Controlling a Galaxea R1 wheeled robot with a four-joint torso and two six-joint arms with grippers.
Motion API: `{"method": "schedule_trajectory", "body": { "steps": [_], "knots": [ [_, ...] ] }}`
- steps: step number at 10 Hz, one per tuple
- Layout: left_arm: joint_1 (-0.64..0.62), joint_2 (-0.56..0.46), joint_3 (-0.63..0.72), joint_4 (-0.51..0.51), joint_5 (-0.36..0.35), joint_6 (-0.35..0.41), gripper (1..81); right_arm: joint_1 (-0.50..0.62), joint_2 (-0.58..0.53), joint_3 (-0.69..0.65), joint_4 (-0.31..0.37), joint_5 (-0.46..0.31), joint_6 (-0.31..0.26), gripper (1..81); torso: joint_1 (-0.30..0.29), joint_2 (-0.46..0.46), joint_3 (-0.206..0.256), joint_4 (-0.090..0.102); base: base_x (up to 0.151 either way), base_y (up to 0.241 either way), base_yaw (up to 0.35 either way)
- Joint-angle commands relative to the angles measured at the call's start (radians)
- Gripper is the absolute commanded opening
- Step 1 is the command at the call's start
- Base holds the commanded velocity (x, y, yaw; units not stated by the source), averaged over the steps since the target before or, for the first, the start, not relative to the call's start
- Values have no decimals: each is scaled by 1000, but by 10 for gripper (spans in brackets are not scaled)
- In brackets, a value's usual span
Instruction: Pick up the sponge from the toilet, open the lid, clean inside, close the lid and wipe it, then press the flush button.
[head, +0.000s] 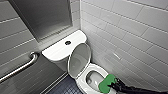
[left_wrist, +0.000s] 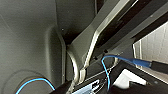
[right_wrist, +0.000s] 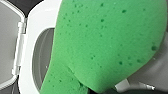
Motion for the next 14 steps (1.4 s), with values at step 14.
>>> {"method": "schedule_trajectory", "body": {
  "steps": [14],
  "knots": [
    [28,-11,41,8,8,17,811,-318,-444,532,5,298,3,10,0,-2,0,0,0,0,0]
  ]
}}
